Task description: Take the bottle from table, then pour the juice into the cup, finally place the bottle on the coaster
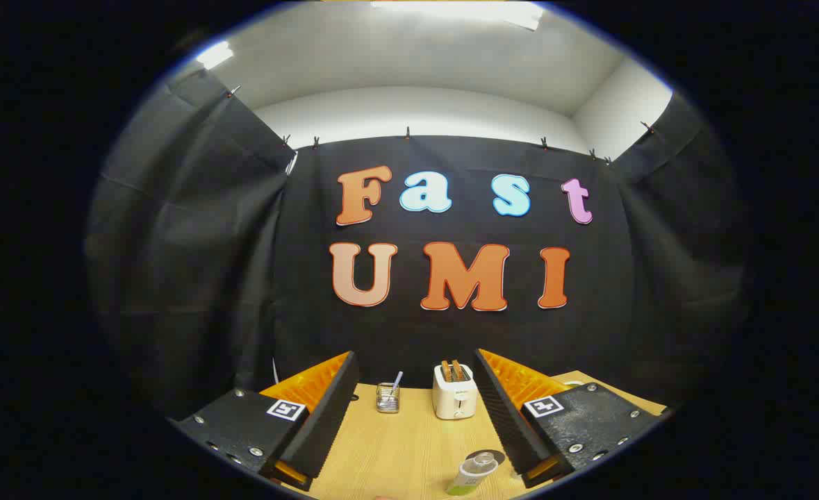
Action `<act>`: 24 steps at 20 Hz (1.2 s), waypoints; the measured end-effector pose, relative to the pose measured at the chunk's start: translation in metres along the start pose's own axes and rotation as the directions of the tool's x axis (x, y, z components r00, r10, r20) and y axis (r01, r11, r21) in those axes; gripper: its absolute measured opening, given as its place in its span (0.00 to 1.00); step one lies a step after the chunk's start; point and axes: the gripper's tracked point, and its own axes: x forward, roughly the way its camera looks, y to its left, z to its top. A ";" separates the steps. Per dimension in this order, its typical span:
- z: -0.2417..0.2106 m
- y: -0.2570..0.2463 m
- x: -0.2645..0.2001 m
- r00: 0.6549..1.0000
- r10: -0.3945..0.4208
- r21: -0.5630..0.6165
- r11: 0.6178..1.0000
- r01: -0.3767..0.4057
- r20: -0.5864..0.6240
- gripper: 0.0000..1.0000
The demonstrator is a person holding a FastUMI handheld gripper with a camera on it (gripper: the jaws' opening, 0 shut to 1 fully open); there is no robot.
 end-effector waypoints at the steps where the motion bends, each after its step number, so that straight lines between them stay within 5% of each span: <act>1: -0.001 -0.003 -0.002 1.000 -0.007 -0.001 1.000 0.007 -0.003 0.98; 24: -0.009 -0.004 -0.007 1.000 -0.014 0.014 1.000 0.014 -0.001 0.98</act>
